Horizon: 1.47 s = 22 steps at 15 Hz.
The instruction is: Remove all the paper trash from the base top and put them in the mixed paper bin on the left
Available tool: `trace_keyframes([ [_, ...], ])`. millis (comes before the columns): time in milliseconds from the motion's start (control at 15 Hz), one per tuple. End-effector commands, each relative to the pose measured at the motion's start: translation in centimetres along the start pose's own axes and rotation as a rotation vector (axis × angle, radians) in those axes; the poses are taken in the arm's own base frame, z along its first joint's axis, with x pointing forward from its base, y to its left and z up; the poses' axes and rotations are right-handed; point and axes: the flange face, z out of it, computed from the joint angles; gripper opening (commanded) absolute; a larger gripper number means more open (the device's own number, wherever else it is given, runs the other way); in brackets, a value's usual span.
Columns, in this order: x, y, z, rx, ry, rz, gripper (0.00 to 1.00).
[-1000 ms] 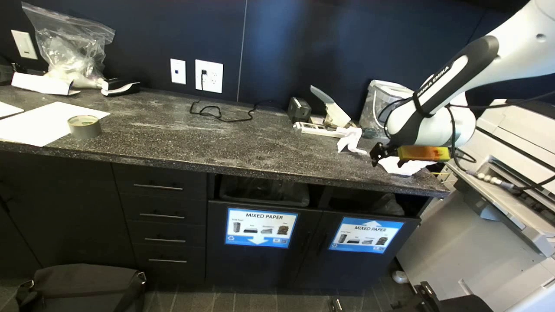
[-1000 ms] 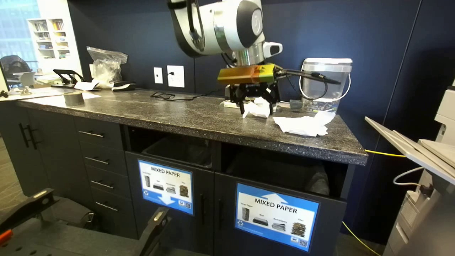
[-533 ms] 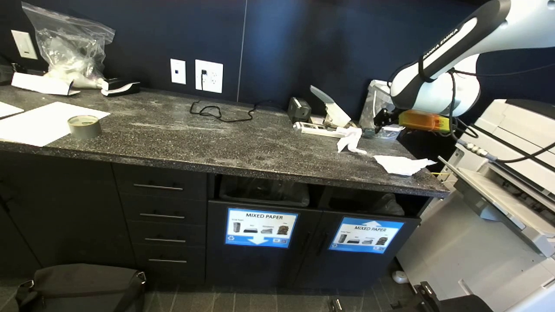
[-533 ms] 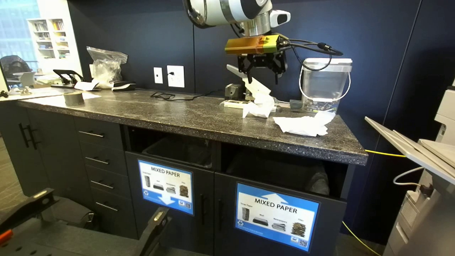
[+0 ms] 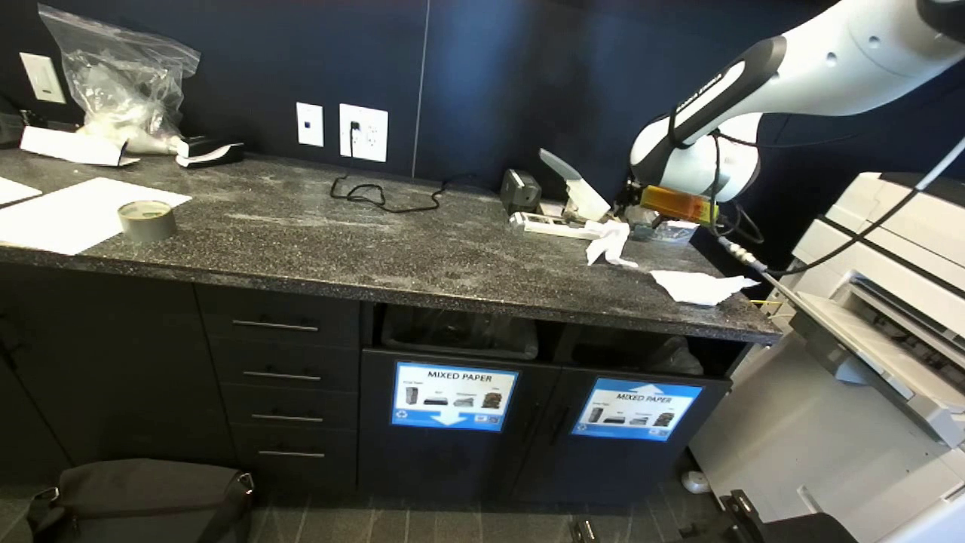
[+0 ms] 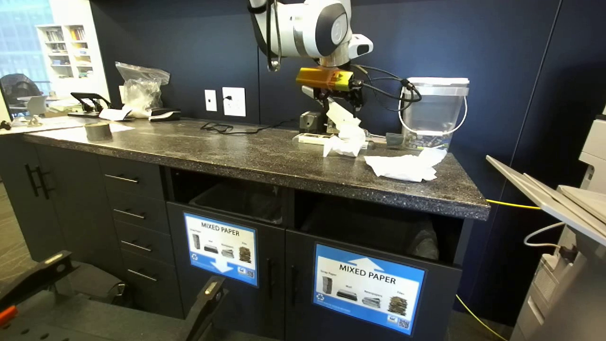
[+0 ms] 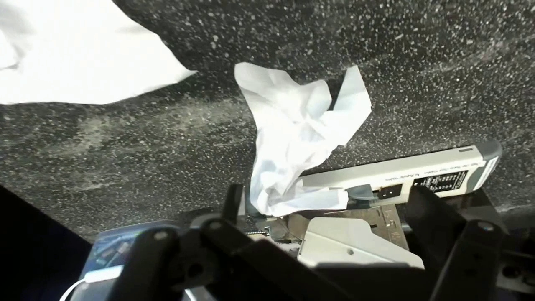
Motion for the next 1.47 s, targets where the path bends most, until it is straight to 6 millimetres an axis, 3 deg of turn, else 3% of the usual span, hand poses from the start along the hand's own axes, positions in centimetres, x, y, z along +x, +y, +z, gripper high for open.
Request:
trace_keyframes([
  [0, 2.5, -1.9, 3.1, 0.024, 0.049, 0.036, 1.0],
  [333, 3.3, -2.2, 7.0, 0.024, 0.054, 0.032, 1.0],
  [800, 3.0, -1.8, 11.8, -0.002, 0.03, 0.02, 1.0],
  [1400, 2.4, -0.4, 15.9, -0.038, -0.021, 0.035, 1.0],
])
